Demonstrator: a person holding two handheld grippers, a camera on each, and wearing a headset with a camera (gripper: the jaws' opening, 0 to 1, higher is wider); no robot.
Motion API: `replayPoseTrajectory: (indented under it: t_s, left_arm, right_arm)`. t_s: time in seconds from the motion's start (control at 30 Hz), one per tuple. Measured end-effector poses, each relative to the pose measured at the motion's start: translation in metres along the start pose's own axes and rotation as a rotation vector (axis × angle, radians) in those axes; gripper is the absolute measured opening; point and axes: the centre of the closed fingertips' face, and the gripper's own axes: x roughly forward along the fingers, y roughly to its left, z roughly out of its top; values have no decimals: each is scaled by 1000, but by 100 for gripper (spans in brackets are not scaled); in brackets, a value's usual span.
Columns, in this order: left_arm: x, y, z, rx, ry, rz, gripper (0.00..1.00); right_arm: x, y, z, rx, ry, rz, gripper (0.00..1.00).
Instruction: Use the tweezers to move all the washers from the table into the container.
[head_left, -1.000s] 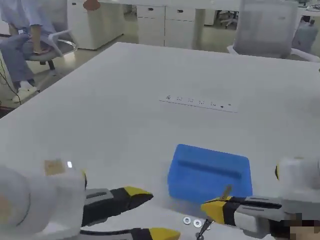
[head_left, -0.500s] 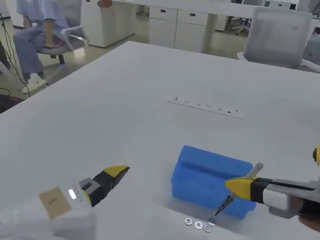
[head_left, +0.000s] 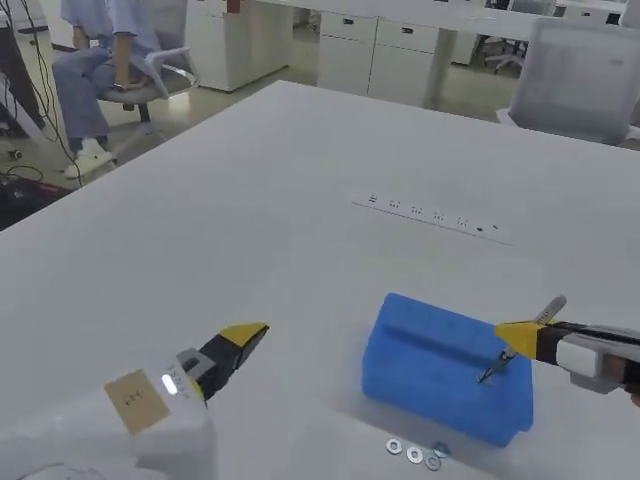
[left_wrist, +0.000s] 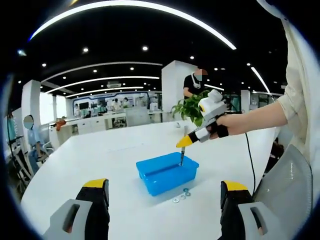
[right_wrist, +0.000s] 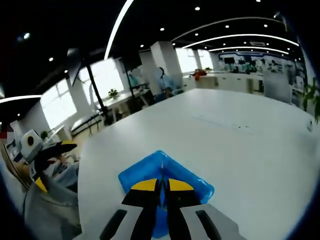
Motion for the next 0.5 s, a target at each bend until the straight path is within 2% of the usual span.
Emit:
replayPoseTrajectory:
  t_s: [0.07, 0.2, 0.27, 0.5]
  left_arm:
    - [0, 1, 1, -40, -11, -8, 94]
    - [-2, 3, 3, -85, -30, -10, 93]
    - [-2, 3, 2, -93, -29, -9, 92]
    - [-2, 5, 2, -83, -30, 7, 91]
  right_arm:
    - [5, -5, -6, -40, 18, -9, 2]
    - [12, -11, -18, -50, 52, -19, 2]
    - [14, -13, -23, -54, 67, -26, 2]
    - [16, -15, -25, -64, 69, -28, 2]
